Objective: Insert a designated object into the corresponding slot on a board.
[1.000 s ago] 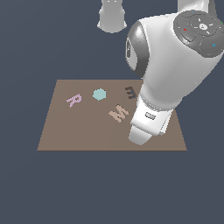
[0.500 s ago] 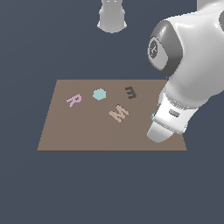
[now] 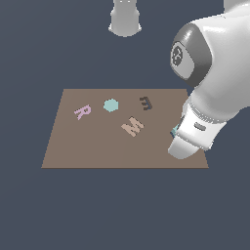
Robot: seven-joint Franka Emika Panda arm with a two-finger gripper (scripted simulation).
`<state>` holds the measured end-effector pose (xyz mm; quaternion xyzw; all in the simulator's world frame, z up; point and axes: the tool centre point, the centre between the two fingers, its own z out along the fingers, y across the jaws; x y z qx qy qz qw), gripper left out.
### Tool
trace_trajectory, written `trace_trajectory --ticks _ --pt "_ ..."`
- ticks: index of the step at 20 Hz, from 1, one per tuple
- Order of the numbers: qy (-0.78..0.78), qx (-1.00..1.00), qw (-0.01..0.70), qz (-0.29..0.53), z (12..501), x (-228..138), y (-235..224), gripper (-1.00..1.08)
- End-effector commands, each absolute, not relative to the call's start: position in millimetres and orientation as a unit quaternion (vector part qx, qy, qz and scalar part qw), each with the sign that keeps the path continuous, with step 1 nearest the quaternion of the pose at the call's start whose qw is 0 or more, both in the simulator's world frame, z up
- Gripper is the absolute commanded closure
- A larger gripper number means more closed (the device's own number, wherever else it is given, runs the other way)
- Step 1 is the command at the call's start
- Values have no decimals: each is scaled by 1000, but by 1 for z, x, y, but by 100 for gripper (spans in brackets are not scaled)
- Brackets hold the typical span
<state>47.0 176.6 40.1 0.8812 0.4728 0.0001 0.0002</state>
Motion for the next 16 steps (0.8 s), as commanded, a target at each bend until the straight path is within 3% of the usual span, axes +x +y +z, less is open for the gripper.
trace_trajectory --ticks 1,6,7,16 --pt "473 881 0 0 39 47 177 108" --pt "472 881 0 0 30 48 176 108" --pt "472 881 0 0 30 48 176 -92" --pt "472 881 0 0 30 48 176 -92"
